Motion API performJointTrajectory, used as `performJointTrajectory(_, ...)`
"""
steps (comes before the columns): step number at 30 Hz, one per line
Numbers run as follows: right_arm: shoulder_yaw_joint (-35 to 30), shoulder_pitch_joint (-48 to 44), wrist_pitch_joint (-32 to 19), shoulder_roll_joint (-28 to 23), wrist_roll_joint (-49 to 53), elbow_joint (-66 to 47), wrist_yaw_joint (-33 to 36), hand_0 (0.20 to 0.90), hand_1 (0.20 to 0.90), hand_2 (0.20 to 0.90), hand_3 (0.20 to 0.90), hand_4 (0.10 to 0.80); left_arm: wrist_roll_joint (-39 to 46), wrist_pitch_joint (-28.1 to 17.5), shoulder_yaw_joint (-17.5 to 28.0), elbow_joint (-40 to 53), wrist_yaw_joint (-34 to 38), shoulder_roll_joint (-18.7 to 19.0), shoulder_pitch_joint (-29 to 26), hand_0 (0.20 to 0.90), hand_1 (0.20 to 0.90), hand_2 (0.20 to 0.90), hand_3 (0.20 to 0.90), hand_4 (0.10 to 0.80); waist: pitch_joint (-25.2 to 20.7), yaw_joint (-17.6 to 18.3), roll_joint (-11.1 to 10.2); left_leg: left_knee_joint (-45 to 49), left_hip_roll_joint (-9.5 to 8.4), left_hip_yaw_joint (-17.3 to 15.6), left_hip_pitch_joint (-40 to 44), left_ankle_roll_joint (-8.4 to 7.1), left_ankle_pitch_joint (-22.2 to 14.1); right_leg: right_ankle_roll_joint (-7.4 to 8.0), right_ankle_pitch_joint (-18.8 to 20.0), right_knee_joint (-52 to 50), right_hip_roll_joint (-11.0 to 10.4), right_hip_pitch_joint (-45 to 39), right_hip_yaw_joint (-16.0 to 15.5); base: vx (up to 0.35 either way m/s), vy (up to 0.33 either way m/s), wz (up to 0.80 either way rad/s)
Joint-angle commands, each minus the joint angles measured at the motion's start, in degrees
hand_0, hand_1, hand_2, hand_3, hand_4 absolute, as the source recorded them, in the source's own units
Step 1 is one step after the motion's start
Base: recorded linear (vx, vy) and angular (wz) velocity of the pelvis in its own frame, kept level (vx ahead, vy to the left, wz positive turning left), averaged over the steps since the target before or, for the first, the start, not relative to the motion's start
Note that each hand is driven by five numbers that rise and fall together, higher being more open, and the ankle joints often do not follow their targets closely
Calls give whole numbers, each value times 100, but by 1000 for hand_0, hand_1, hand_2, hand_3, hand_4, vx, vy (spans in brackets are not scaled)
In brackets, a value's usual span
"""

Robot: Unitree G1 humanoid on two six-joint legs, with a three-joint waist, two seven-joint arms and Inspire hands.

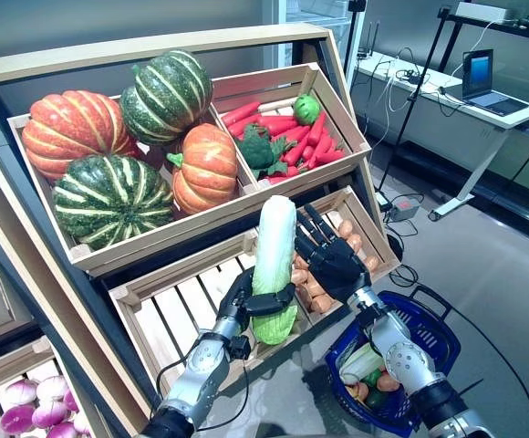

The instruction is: Put vegetables into the basket

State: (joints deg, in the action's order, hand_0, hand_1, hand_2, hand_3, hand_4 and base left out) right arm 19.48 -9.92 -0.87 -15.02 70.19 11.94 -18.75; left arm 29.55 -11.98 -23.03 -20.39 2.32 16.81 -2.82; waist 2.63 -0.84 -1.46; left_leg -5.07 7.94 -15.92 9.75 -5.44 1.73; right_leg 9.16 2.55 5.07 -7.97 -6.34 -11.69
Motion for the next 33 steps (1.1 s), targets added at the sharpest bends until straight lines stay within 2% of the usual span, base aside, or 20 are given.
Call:
performJointTrajectory(1, -123, -1038, -260, 489, -39, -969, -791, 900, 900, 900, 900, 800, -281, -265, 143, -282, 21, -67, -846, 300, 300, 300, 300, 400, -217, 113, -68, 99, -238, 184, -195, 146, -394, -60, -104, -47, 15, 24, -15, 0, 0, 0)
performJointTrajectory(8, -31, -1126, -288, 71, -792, -957, -606, 900, 900, 900, 900, 800, -1498, -624, -58, 40, 309, 256, -1029, 300, 300, 300, 300, 400, -210, 130, -82, 81, -233, 192, -193, 136, -380, -49, -97, -41, 23, 26, 18, 0, 0, 0)
performJointTrajectory(12, 26, -1165, -275, -107, -1069, -956, -455, 900, 900, 900, 900, 800, -2534, -881, -214, 376, 693, 564, -1189, 300, 300, 300, 300, 400, -178, 125, -88, 81, -233, 208, -193, 128, -379, -40, -98, -48, 20, 20, 16, 0, 0, 0)
performJointTrajectory(14, 118, -1173, -287, -278, -1412, -953, -217, 900, 900, 900, 900, 800, -3188, -1007, -330, 716, 1033, 882, -1324, 300, 300, 300, 300, 400, -174, 120, -84, 68, -236, 218, -195, 122, -378, -27, -95, -43, 14, 19, 12, 0, 0, 0)
performJointTrajectory(21, 166, -1105, -377, -362, -1266, -905, 166, 900, 900, 900, 900, 800, -4280, -1384, -440, 1162, 1755, 1275, -1409, 300, 300, 300, 300, 400, -141, 122, -70, 58, -232, 217, -176, 108, -378, -12, -85, -39, 6, 6, 7, 0, 0, 0)
performJointTrajectory(26, 198, -1128, -474, -244, -785, -994, 185, 900, 900, 900, 900, 800, -4542, -1737, -537, 1322, 2079, 1370, -1434, 300, 300, 300, 300, 400, -121, 127, -57, 59, -219, 194, -168, 95, -376, -5, -76, -43, -7, 10, 1, 0, 0, 0)
performJointTrajectory(30, 215, -1133, -505, -47, -309, -1106, 80, 900, 900, 900, 900, 800, -4592, -2222, -646, 1444, 2255, 1336, -1391, 300, 300, 300, 300, 400, -114, 118, -51, 60, -224, 194, -173, 92, -385, -5, -81, -50, -7, 18, 3, 0, 0, 0)
performJointTrajectory(33, 266, -1152, -520, 99, -110, -1134, 49, 900, 900, 900, 900, 800, -4535, -2379, -748, 1580, 2236, 1266, -1399, 300, 300, 300, 300, 400, -114, 105, -56, 57, -226, 202, -178, 94, -392, -3, -85, -50, -12, 19, -1, 0, 0, 0)
